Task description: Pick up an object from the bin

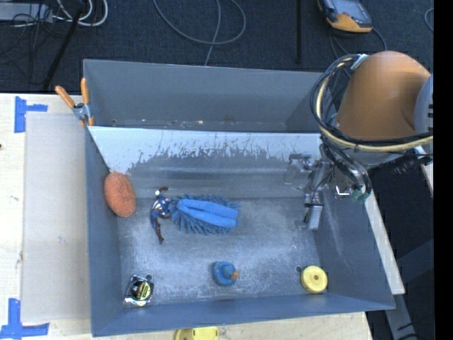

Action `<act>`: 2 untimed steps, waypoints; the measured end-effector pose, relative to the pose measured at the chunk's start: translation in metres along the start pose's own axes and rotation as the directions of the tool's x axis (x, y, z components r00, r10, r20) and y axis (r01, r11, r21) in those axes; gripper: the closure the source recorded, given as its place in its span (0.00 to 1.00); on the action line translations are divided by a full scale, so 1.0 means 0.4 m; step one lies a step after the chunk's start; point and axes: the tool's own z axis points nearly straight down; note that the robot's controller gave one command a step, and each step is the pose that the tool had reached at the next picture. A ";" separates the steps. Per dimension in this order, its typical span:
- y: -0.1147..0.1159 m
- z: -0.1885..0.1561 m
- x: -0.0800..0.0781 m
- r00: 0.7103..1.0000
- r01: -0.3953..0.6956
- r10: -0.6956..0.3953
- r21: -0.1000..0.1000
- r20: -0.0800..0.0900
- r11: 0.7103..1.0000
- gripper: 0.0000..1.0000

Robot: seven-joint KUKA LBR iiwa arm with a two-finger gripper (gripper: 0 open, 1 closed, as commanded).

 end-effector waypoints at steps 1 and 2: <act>0.001 -0.012 -0.003 1.000 0.001 -0.001 0.001 0.007 1.000 0.00; 0.110 0.147 -0.055 0.998 0.062 -0.062 0.002 0.014 0.998 0.00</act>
Offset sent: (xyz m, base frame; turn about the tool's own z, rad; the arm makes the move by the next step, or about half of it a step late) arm 0.0504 0.1149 -0.1654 -0.1556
